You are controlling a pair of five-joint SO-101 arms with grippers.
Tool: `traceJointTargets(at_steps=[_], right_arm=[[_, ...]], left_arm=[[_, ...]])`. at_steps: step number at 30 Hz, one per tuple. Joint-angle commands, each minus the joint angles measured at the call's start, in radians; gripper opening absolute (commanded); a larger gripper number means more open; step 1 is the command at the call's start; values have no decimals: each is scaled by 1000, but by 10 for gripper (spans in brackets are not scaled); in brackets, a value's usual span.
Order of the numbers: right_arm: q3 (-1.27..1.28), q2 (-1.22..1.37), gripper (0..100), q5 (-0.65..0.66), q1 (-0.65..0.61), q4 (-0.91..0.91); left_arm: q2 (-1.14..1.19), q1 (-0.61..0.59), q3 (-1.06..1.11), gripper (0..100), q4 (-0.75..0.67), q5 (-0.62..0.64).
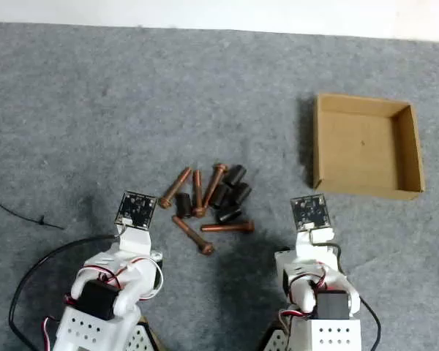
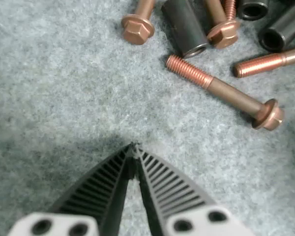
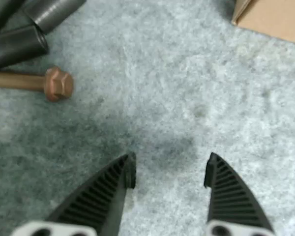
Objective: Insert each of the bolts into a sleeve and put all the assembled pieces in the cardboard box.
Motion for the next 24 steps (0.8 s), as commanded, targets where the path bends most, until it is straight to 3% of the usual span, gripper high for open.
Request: traceJointTargets(at_steps=[1, 14, 17, 24], right_arm=[[117, -7, 211, -3, 8, 7], [117, -7, 211, -3, 8, 7], [117, -7, 211, -3, 8, 7], [117, -7, 211, -3, 8, 7]], left_arm=[[-10, 24, 21, 6, 5, -2], [-10, 33, 21, 7, 5, -6], [-12, -77, 5, 7, 2, -6], [-12, -498, -79, 7, -69, -6]])
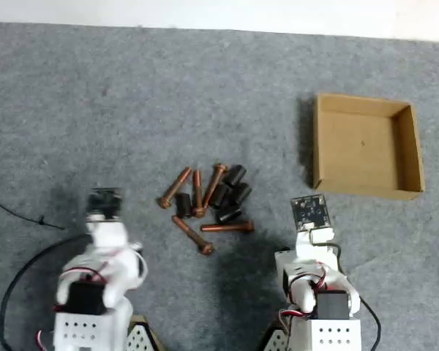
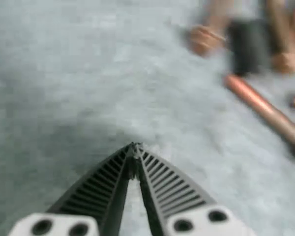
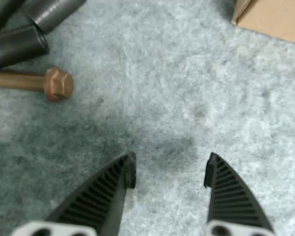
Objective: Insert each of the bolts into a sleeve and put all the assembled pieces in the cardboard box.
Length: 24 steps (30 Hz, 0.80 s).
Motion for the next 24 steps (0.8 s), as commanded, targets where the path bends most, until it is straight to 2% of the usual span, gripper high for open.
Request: traceJointTargets(at_steps=[1, 5, 7, 9, 13, 17, 24], right_arm=[[117, -7, 211, -3, 8, 7], [117, -7, 211, -3, 8, 7], [117, -7, 211, -3, 8, 7], [117, -7, 211, -3, 8, 7], [117, -7, 211, -3, 8, 7], [117, -7, 211, -3, 8, 7], [117, -7, 211, -5, 15, 5]], left_arm=[[-12, -255, -61, 7, -97, -5], [-12, -432, -64, 8, -203, -9], [-12, -493, -97, 8, -250, -92], [-12, -501, -168, 5, -304, -199], [-2, -412, -387, 7, -374, -239], [116, -283, -559, 7, -414, -384], [863, -24, -769, 5, -417, -390]])
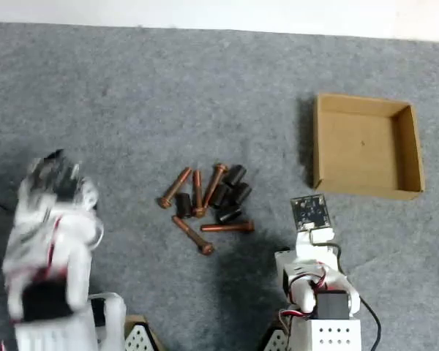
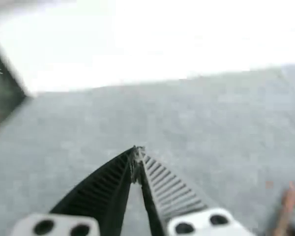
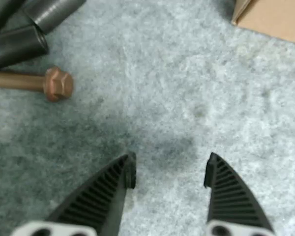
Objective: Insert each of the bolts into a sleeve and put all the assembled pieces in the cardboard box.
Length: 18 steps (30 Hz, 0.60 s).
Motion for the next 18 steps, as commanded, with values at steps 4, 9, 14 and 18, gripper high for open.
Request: traceJointTargets(at_steps=[4, 9, 14, 18], right_arm=[[117, -7, 211, -5, 25, 13], [119, -5, 211, -5, 136, -51], [90, -7, 212, 38, 213, -104], [-97, 5, 212, -81, 214, -113]], left_arm=[[805, 246, -145, 5, -115, 193], [1015, 185, -10, 5, -437, 279], [983, 147, -13, 5, -459, 381], [983, 90, -16, 5, -457, 376]])
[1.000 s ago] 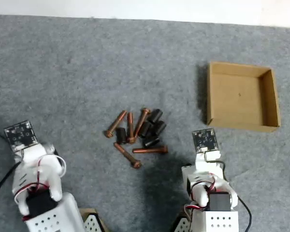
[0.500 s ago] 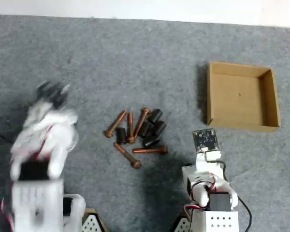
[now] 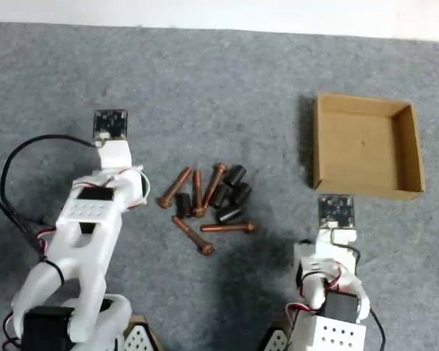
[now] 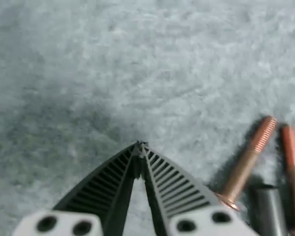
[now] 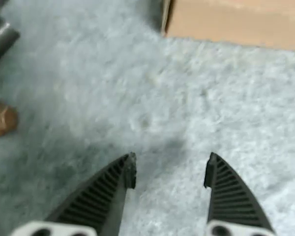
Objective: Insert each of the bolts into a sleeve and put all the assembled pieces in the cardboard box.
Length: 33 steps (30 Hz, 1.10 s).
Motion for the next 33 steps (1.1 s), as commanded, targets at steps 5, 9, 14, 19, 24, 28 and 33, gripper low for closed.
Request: traceJointTargets(at_steps=[5, 9, 14, 19, 24, 28, 33], right_arm=[[-352, 102, 211, -141, -243, -39], [-470, 487, 211, -218, -401, -196], [-696, 1032, 211, -414, -487, -367], [-924, 1445, 211, -563, -593, -375], [-1046, 1721, 211, -710, -605, -374], [-1087, 1842, 210, -733, -605, -372], [-1092, 1893, 210, -733, -565, -378]], left_arm=[[-10, -62, -13, 5, -26, 15], [-8, -62, -13, 5, -26, 15], [-8, -62, -13, 5, -28, 15], [-8, -61, -16, 5, -28, 15], [-7, -61, -25, 5, -28, 15], [-7, -61, -25, 5, -28, 15], [-7, -61, -24, 5, -28, 15]])
